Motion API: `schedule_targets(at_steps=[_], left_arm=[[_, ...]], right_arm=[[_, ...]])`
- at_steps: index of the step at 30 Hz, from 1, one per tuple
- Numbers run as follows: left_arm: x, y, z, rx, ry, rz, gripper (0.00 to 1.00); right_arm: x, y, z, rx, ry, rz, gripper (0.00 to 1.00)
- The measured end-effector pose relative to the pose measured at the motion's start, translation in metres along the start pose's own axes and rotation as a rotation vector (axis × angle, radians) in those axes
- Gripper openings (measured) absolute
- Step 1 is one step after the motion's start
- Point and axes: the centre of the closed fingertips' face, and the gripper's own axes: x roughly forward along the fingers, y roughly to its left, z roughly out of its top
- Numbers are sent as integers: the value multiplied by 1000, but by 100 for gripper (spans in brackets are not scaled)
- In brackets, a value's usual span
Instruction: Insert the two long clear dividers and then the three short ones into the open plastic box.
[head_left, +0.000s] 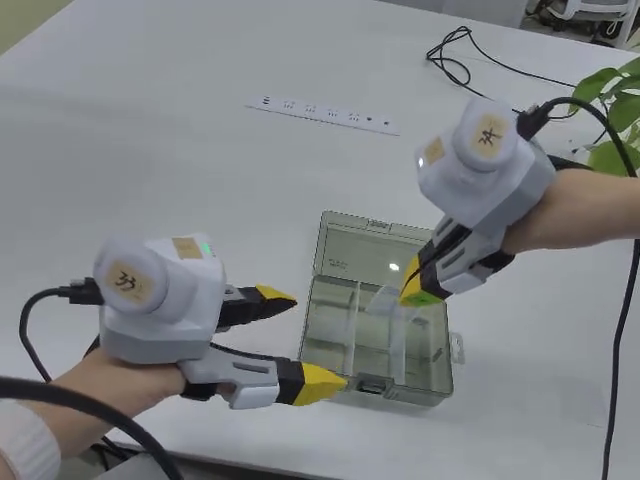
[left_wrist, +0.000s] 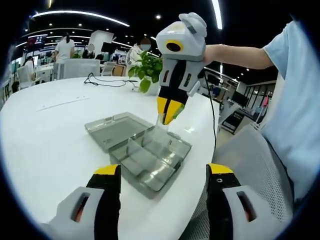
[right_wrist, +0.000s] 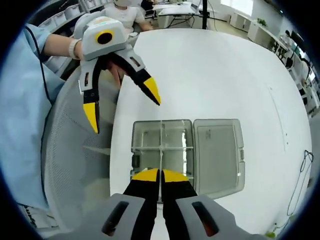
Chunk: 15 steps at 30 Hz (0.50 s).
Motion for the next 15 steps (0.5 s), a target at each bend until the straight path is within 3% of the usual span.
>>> schedule_targets(at_steps=[8, 15], left_arm=[[-4, 8, -1, -6, -2, 51, 88], [-6, 8, -3, -13, 0, 55, 87]], right_arm=[[7, -2, -4, 9, 0, 3, 2], [11, 1, -2, 24, -15, 9, 2]])
